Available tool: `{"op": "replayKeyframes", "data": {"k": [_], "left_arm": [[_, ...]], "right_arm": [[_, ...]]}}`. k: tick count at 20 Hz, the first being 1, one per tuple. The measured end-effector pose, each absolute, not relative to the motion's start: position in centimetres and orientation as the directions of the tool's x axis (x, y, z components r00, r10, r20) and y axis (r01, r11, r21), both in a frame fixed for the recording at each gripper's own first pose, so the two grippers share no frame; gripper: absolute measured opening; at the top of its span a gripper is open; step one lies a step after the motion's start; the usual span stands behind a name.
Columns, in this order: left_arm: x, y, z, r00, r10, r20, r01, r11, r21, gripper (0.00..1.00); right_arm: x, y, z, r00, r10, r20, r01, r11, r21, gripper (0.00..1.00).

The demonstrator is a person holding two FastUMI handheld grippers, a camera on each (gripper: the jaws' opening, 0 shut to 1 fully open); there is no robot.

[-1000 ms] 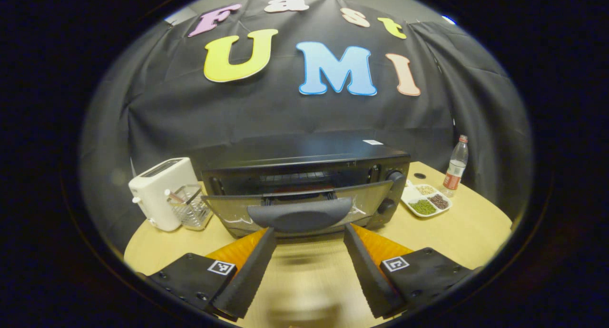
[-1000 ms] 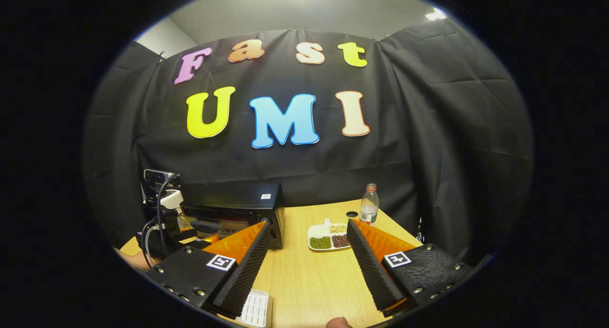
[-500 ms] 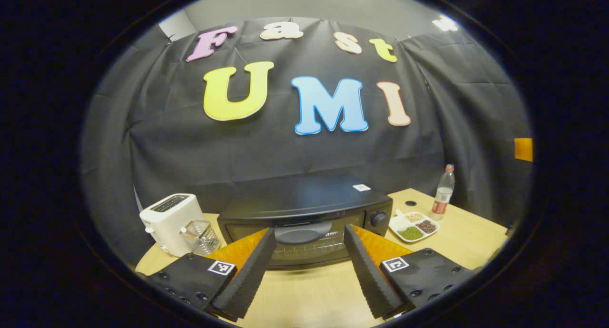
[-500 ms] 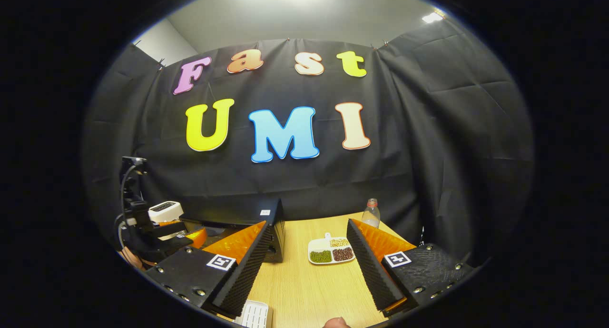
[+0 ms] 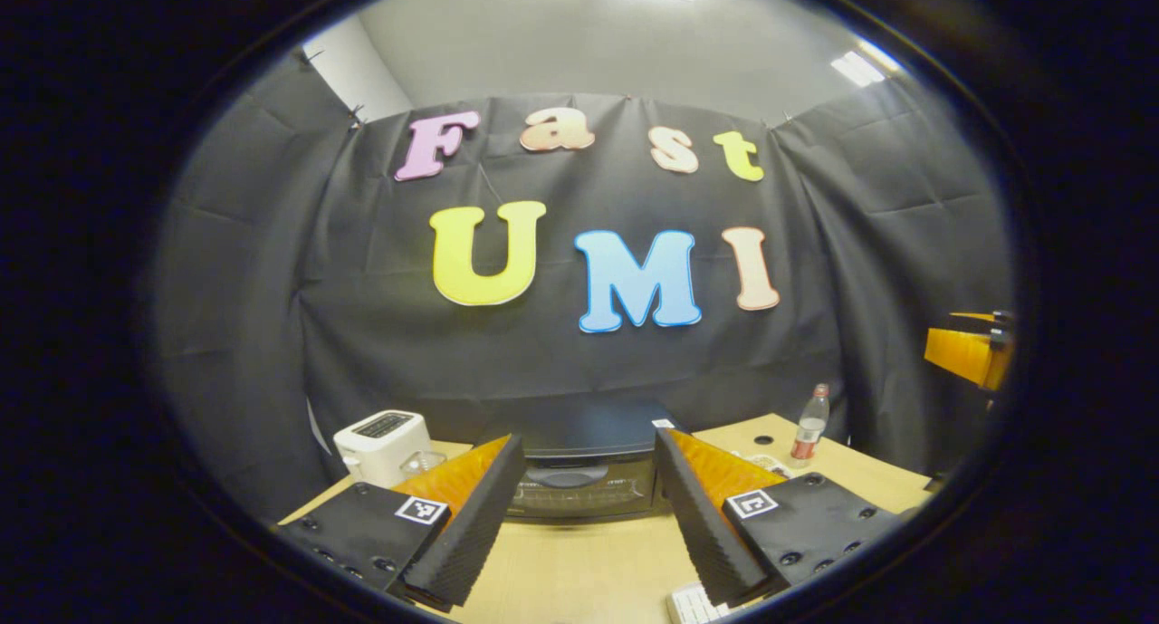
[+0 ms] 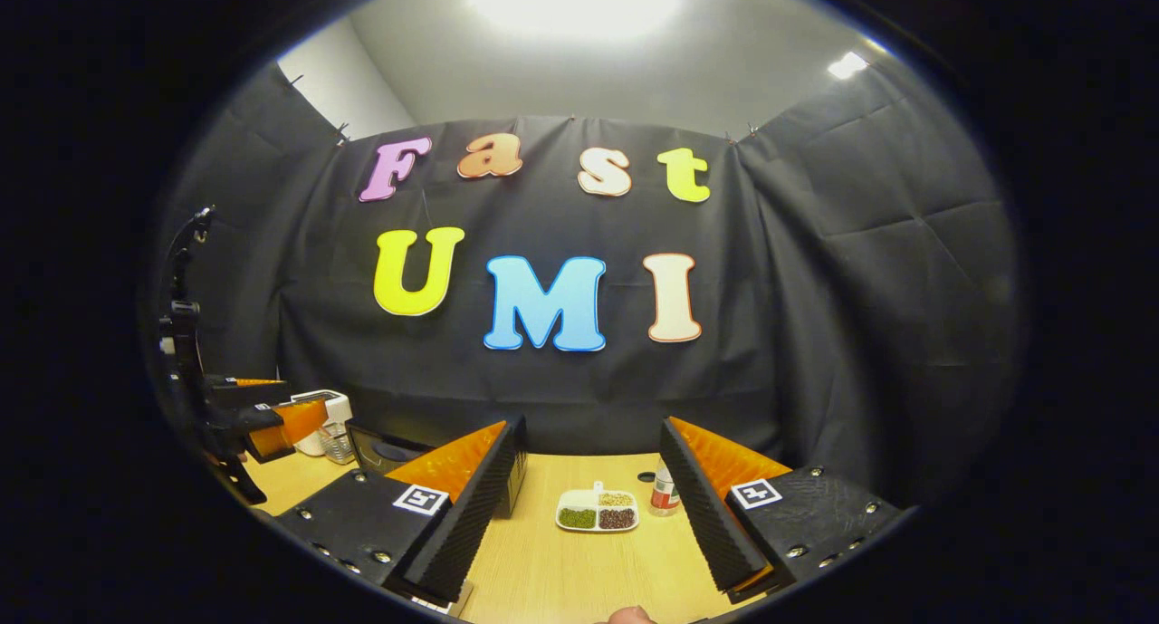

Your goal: Open the electric oven with the left hand, put the food in, and close the electric oven.

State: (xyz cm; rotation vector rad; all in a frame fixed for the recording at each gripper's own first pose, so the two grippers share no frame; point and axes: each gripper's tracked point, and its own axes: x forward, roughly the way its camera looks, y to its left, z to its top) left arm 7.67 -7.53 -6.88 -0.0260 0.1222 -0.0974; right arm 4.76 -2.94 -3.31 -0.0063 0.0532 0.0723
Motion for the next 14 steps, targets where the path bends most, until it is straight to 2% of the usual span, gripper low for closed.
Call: {"op": "replayKeyframes", "data": {"k": [1,6,14], "left_arm": [[6.3,-7.4,-6.3,0.990,-0.089,-0.114,0.087,0.996,-0.023,1.00],[0.5,-6.1,-4.5,0.995,-0.035,-0.097,0.032,0.999,-0.034,1.00],[-3.2,-1.2,-2.0,0.999,-0.012,-0.053,0.013,1.000,0.007,1.00]], "right_arm": [[4.1,-3.3,-3.1,0.995,0.086,-0.048,-0.086,0.996,0.004,0.98],[1.5,-4.7,-2.2,0.993,0.116,-0.021,-0.115,0.993,0.040,0.97],[-1.3,-3.8,-0.9,0.996,0.085,-0.011,-0.084,0.995,0.059,0.97]]}}
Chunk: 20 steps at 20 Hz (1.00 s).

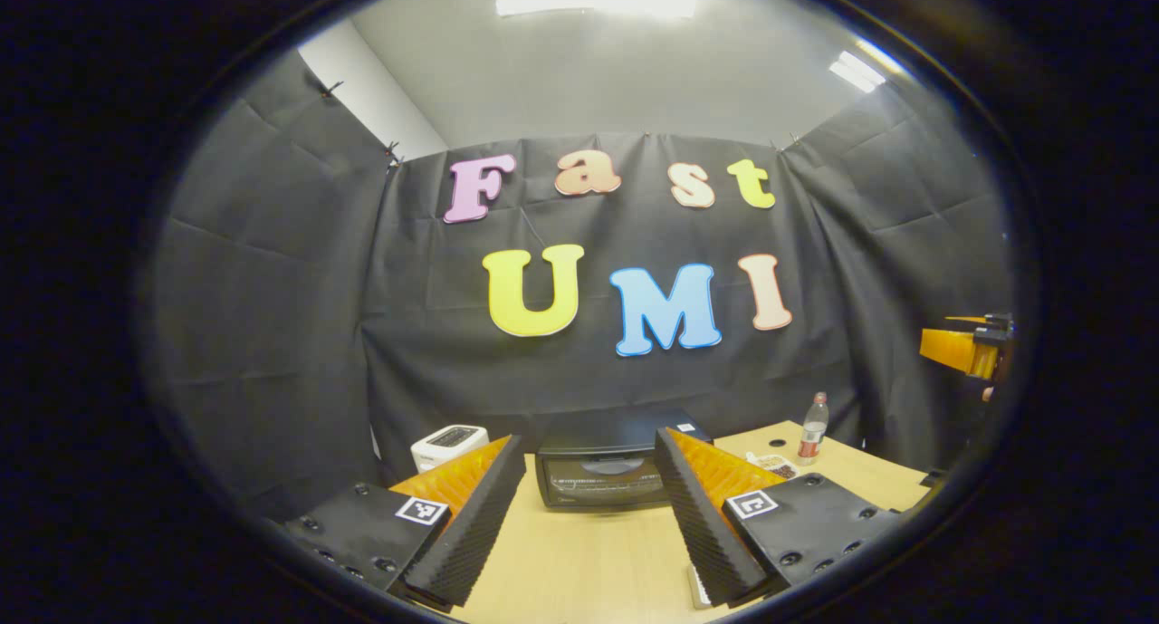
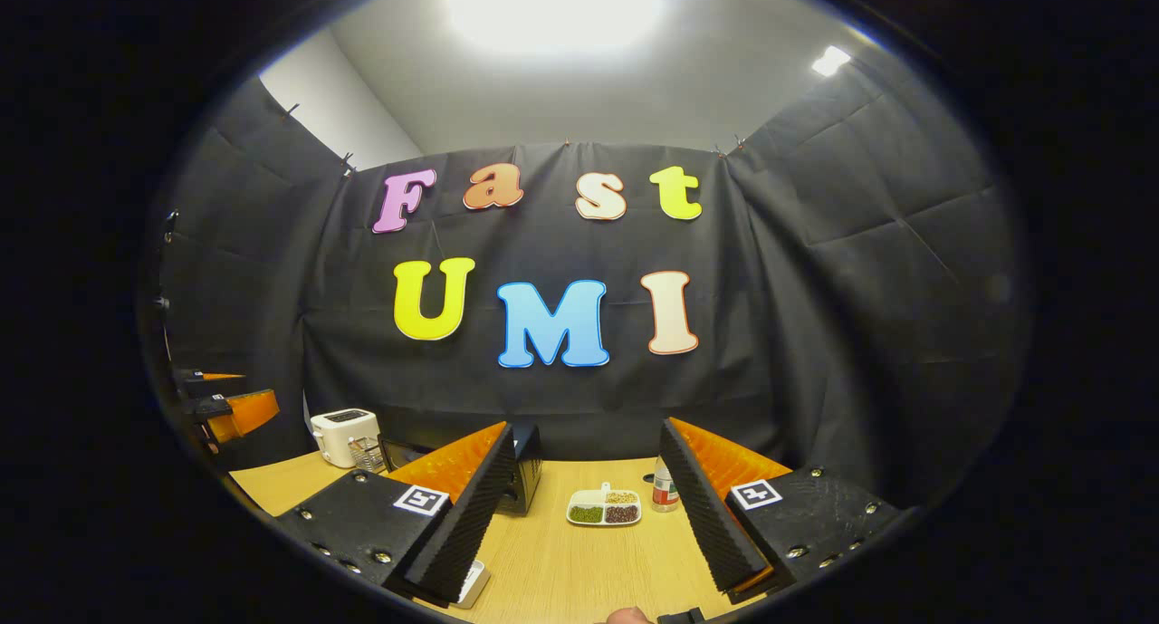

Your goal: Open the electric oven with the left hand, put the food in, and close the electric oven.

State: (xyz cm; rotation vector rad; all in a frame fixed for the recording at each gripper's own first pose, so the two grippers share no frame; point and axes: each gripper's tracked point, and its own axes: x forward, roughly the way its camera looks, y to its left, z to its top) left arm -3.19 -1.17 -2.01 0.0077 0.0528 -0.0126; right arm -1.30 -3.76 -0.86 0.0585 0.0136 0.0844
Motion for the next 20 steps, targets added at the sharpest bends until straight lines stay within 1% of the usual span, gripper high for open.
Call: {"op": "replayKeyframes", "data": {"k": [3,8,13,20], "left_arm": [[-4.1,0.8,-1.3,1.000,0.004,-0.026,-0.004,1.000,0.006,1.00],[-5.3,2.9,-1.4,1.000,0.024,-0.016,-0.024,1.000,-0.007,1.00],[-6.4,3.5,-2.1,0.999,0.026,-0.027,-0.026,1.000,0.001,1.00],[-6.8,3.9,-2.5,0.999,0.028,-0.028,-0.028,1.000,-0.006,1.00]], "right_arm": [[-1.6,-2.9,-0.5,0.997,0.080,-0.004,-0.079,0.995,0.058,0.97],[-2.5,-0.9,0.2,0.995,0.098,0.005,-0.098,0.994,0.053,0.97],[-3.2,0.3,-0.2,0.994,0.113,-0.004,-0.113,0.993,0.042,0.97],[-3.5,0.2,-0.4,0.996,0.092,-0.005,-0.091,0.994,0.055,0.98]]}}
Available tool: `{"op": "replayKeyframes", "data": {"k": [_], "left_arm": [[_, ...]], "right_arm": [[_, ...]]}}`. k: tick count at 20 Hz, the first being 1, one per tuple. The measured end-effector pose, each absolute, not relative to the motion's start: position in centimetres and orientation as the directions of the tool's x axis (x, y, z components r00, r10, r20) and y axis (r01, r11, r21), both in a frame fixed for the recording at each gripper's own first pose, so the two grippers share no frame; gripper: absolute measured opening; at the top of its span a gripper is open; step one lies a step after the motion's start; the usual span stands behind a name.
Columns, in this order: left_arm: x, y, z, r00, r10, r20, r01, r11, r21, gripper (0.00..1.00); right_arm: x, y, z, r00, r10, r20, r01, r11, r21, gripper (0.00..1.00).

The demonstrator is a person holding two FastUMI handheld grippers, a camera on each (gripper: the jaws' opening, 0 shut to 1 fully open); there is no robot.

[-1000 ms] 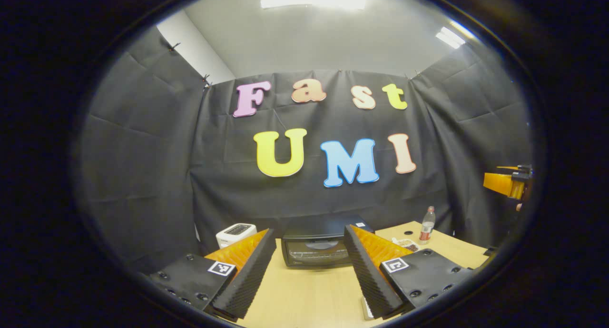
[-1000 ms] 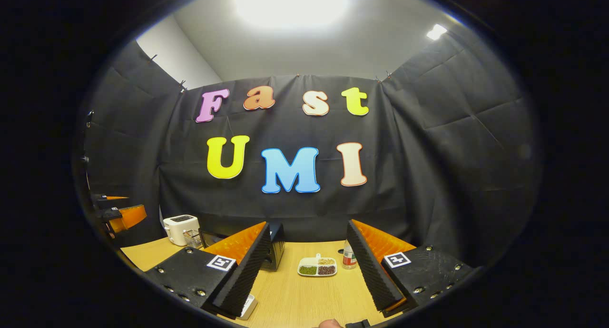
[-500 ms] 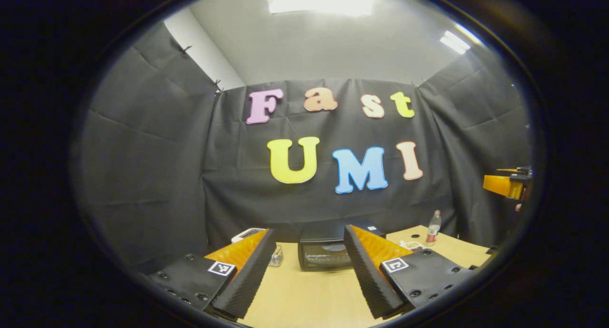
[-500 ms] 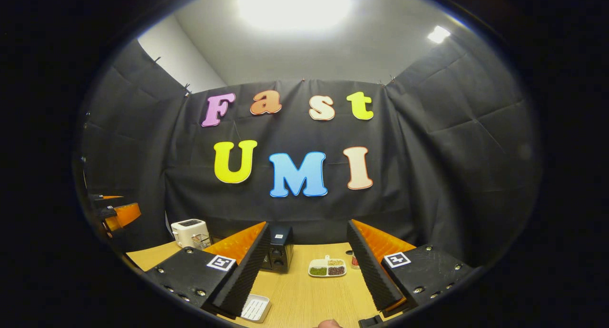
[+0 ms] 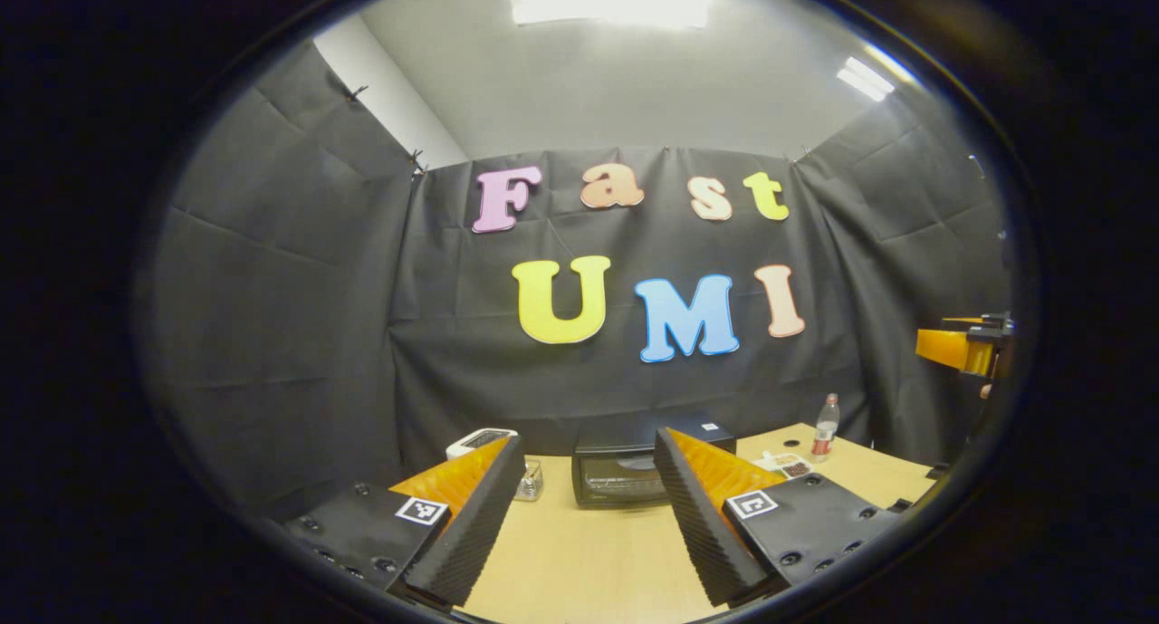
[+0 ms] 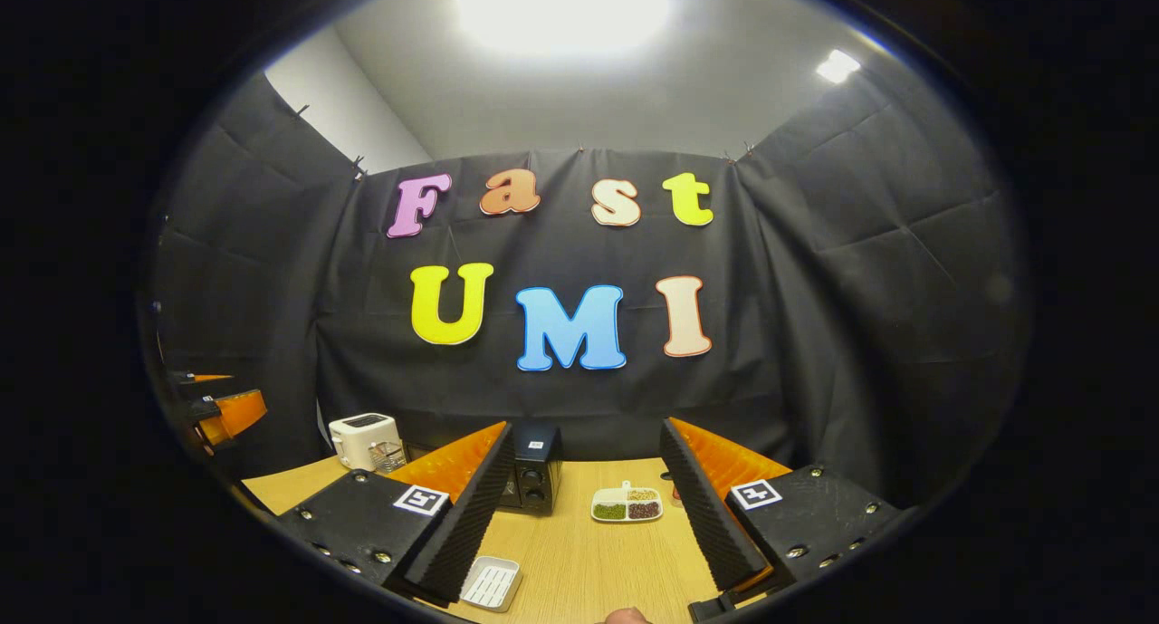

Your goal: Open the electric oven with the left hand, put the food in, and close the electric oven.

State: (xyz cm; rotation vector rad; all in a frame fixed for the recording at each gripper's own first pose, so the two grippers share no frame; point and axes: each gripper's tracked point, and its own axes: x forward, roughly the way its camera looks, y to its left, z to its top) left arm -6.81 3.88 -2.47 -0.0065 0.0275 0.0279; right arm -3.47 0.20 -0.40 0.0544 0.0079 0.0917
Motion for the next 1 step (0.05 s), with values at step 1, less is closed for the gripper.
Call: {"op": "replayKeyframes", "data": {"k": [1], "left_arm": [[-6.79,4.12,-2.61,0.999,0.029,-0.030,-0.029,1.000,-0.008,1.00]], "right_arm": [[-3.44,0.20,-0.60,0.996,0.091,-0.008,-0.090,0.994,0.057,0.98]]}}
